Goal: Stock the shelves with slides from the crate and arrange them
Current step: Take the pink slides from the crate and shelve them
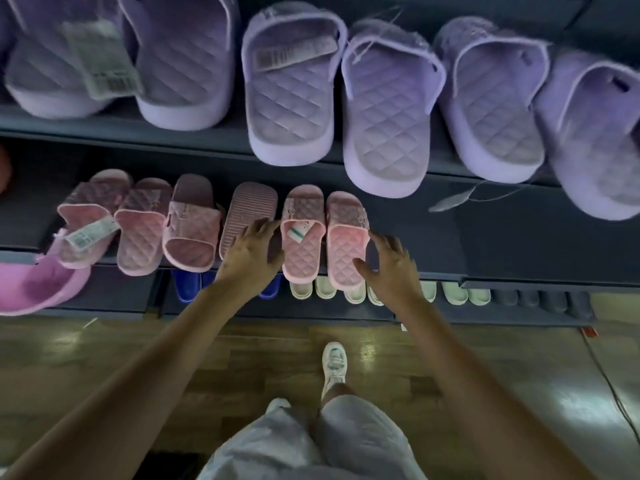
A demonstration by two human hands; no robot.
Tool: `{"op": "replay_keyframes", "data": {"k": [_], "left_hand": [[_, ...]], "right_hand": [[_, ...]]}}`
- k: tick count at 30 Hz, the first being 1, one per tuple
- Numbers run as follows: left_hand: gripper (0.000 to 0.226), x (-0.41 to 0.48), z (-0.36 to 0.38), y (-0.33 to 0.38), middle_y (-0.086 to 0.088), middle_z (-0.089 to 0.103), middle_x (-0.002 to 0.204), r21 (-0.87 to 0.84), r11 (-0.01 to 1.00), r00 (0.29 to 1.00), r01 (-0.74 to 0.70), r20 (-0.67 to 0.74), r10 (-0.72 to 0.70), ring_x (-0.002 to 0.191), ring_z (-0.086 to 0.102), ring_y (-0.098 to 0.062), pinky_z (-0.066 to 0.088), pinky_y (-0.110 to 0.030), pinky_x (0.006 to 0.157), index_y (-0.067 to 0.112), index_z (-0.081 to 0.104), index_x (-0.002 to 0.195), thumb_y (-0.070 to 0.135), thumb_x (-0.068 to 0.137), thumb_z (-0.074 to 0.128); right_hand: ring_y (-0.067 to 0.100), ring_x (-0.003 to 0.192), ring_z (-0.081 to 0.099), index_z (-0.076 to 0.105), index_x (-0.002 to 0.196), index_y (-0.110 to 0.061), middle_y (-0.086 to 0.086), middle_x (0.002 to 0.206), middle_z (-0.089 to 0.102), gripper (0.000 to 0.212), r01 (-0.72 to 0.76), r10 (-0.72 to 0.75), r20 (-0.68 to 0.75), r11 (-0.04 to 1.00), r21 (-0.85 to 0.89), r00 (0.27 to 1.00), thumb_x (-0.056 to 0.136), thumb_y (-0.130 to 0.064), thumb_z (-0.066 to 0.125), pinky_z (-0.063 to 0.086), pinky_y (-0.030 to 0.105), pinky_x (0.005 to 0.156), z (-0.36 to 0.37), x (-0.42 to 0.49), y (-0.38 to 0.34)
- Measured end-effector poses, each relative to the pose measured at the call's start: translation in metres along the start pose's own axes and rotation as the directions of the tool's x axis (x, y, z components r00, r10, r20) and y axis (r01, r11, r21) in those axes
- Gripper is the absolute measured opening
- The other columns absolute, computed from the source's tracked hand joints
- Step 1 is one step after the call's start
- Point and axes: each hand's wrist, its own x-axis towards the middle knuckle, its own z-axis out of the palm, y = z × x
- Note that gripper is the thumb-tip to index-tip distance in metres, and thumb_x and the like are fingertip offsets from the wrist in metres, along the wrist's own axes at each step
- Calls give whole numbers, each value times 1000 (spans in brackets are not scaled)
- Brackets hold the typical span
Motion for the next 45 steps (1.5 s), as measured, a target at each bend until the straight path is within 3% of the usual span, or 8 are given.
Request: {"op": "replay_keyframes", "data": {"k": [6, 13, 17, 24, 28, 34, 41, 45], "left_hand": [[48, -58, -38, 4, -17, 56, 127, 90, 988, 983, -123, -125, 134, 114, 54, -39, 46, -53, 92, 4, 54, 126, 21, 82, 59], [53, -111, -57, 21, -12, 55, 130, 168, 980, 975, -104, -177, 133, 114, 54, -34, 43, -48, 93, 9, 50, 129, 31, 82, 62], [62, -141, -58, 33, -7, 56, 128, 143, 989, 971, -31, -232, 64, 114, 54, -29, 43, -43, 92, 12, 51, 128, 48, 79, 40], [59, -201, -30, 64, -7, 52, 135, 146, 975, 935, 169, -336, -112, 123, 49, -28, 37, -43, 99, 14, 48, 133, 35, 81, 67], [60, -244, -14, 82, -6, 49, 136, 94, 950, 890, 297, -388, -240, 123, 48, -31, 39, -50, 97, 18, 45, 135, 30, 81, 67], [64, -313, 6, 105, -8, 49, 136, 35, 866, 781, 499, -451, -432, 124, 46, -35, 36, -53, 100, 19, 45, 135, 23, 77, 73], [62, -407, 12, 114, -4, 49, 136, -73, 697, 541, 714, -575, -614, 126, 44, -30, 37, -50, 102, 19, 48, 133, 50, 80, 38], [63, -460, 17, 115, -5, 50, 136, -131, 606, 405, 785, -631, -662, 125, 46, -29, 38, -51, 103, 16, 50, 131, 51, 80, 37]], "right_hand": [[36, 108, 55, 46, 133, -8, 16, 125, 54, 58, 143, -150, -74, 986, -88, 986, 85, -35, 62, 44, 46, 88, -26, -55, -19], [31, 101, 61, 51, 129, -11, 12, 120, 60, 61, 286, -290, -75, 956, -65, 954, 82, -50, 41, 49, 42, 83, -48, -96, -21], [31, 109, 59, 48, 132, -15, 10, 126, 57, 65, 362, -364, -13, 930, -66, 931, 82, -54, 36, 48, 44, 87, -58, -106, -13], [27, 118, 53, 47, 134, -15, 6, 133, 52, 70, 532, -527, 86, 844, -61, 846, 81, -58, 31, 42, 43, 95, -84, -114, 10], [20, 127, 43, 39, 140, -19, 1, 140, 44, 77, 622, -612, 151, 782, -27, 776, 78, -63, 25, 34, 35, 101, -89, -120, 17], [15, 134, 32, 31, 144, -24, -1, 146, 36, 80, 738, -719, 274, 673, 44, 639, 77, -67, 23, 30, 34, 106, -75, -134, 11], [24, 130, 41, 39, 140, -19, 6, 141, 44, 75, 871, -843, 346, 475, 123, 411, 79, -62, 29, 31, 37, 104, -52, -168, -46], [21, 133, 36, 35, 142, -23, 2, 145, 39, 78, 927, -883, 388, 344, 148, 266, 77, -64, 23, 27, 38, 108, -41, -201, -88]]}}
